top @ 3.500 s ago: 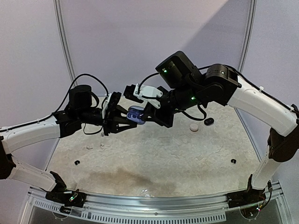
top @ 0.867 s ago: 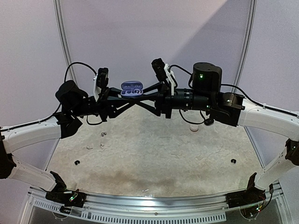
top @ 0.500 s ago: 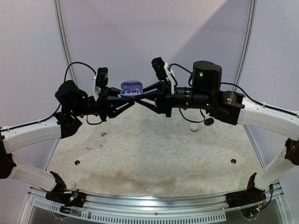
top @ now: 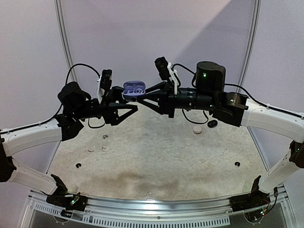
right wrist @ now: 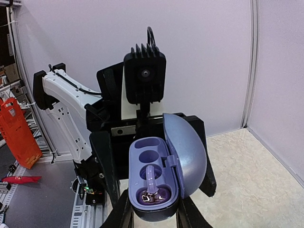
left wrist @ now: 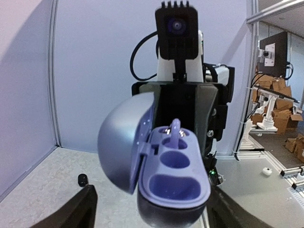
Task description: Insert the wireless bluetooth earbuds into the charging case
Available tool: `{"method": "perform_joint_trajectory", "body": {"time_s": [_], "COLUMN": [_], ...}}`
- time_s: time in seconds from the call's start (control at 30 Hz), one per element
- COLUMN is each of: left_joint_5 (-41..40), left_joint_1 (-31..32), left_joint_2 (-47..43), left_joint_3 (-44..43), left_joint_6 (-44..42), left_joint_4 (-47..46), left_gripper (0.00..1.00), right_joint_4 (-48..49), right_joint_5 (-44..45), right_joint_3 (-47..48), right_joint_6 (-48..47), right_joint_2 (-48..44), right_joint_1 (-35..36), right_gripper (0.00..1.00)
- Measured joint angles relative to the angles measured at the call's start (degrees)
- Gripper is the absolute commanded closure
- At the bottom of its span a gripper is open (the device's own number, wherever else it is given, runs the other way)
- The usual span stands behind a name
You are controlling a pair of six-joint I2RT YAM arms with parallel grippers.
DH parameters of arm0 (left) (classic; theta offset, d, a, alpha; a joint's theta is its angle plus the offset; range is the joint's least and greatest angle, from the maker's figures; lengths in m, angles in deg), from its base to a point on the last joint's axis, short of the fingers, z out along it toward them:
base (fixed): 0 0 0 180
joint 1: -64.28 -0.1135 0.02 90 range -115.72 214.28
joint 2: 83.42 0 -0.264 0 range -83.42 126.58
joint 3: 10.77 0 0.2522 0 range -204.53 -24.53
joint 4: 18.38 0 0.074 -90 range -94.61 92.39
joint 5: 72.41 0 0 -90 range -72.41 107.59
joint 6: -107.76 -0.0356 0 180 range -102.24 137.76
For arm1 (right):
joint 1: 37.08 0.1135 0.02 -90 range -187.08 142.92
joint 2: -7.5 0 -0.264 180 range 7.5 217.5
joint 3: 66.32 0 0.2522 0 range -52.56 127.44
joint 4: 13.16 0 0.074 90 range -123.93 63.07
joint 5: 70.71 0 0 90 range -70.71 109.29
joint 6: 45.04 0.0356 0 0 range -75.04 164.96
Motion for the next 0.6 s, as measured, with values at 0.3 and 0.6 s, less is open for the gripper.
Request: {"method": "perform_joint_trajectory", "body": {"time_s": [0.3, 0.6], "left_joint_5": [-4.31, -22.99], "left_joint_1": [-0.22, -1.64], "left_joint_2": [-3.02, -3.21], "left_joint_3": [-0.92, -12.22], "left_joint_6": [-10.40, -33.44], "left_joint_4": [17.88, 59.67], "left_gripper": [0.05, 0.11], "right_joint_4": [1.33, 2.23], "right_joint_5": [2.36, 5.38], "right_joint_3": [-3.10, -6.97], "right_joint_6": [1.03, 0.90], "right_joint_2": [-0.70, -2.84], "right_joint_1": [-1.60, -6.56], "right_gripper": [1.00, 1.00]}}
